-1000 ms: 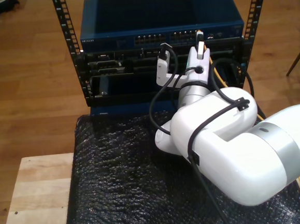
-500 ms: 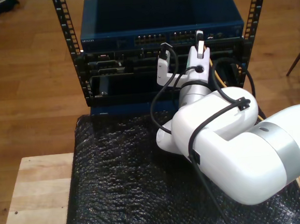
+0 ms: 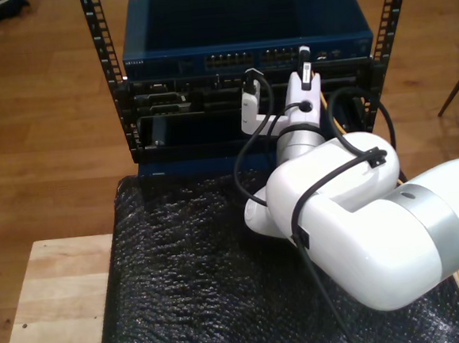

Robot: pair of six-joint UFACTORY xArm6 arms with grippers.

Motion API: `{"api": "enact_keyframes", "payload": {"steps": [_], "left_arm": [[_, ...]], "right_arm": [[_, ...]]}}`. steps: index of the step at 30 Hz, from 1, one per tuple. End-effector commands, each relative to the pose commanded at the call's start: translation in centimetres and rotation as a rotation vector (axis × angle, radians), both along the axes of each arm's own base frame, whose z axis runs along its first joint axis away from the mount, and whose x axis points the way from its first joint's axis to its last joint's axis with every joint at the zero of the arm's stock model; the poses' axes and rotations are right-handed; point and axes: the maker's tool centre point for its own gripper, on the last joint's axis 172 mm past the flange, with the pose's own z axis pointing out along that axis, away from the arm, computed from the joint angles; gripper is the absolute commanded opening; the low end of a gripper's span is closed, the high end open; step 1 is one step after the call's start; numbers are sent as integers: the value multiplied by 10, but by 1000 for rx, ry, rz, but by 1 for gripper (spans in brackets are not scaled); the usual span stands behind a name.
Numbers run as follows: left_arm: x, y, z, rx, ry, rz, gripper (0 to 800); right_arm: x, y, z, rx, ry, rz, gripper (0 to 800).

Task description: Grab the cable and plug it in

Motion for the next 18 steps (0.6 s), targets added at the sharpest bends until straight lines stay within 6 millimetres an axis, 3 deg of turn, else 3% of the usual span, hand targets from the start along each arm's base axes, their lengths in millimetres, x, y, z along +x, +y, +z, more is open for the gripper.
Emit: {"api": "enact_keyframes", "payload": {"steps": [5,11,18], "left_arm": [[0,-1,0,-2,0,0,800],[0,0,0,0,0,0,800],[0,-1,0,-2,0,0,800]], "right_arm": [[-6,-2,4,-6,12,2,267],[-18,-6,6,-15,57,12,378],[-34,-9,20,-16,84,26,406]]}}
